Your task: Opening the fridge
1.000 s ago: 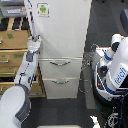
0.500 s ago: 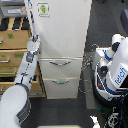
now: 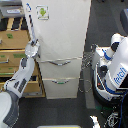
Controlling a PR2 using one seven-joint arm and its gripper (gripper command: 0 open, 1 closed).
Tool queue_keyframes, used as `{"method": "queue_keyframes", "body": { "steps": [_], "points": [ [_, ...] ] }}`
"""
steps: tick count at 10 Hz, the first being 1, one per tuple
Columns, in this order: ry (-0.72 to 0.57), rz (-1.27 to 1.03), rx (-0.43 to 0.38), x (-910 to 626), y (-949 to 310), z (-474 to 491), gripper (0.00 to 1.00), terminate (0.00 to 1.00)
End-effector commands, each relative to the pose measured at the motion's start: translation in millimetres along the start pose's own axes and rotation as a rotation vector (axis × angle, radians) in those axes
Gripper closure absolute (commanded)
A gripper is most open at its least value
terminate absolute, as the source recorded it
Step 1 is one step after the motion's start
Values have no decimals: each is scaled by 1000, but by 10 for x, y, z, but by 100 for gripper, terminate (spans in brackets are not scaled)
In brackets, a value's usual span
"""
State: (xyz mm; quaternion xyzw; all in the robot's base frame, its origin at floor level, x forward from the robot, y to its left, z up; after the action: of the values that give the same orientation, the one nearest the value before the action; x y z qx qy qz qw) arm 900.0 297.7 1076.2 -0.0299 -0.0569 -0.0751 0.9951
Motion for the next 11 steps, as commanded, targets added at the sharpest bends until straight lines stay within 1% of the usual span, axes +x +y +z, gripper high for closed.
{"method": "queue_keyframes", "body": {
  "steps": [1,2,3,4,5,6,7,8,9,10,11],
  "points": [
    [-60,-267,-70,-1823,-827,1181,100,0],
    [-87,-410,-87,-2202,-1456,1650,100,0],
    [-162,-585,-198,-2750,-2528,2447,100,0],
    [-166,-684,-297,-3033,-3193,2721,100,0],
    [-123,-787,-383,-3290,-3686,2775,100,0],
    [-64,-915,-410,-3685,-3843,2798,100,0],
    [-21,-942,-306,-3729,-3305,2496,100,0],
    [43,-939,-113,-3524,-1980,1837,100,0],
    [77,-948,-64,-3463,-1491,1535,100,0],
    [177,-920,114,-3367,-593,700,100,0],
    [225,-886,134,-3248,-259,292,0,0]
  ]
}}
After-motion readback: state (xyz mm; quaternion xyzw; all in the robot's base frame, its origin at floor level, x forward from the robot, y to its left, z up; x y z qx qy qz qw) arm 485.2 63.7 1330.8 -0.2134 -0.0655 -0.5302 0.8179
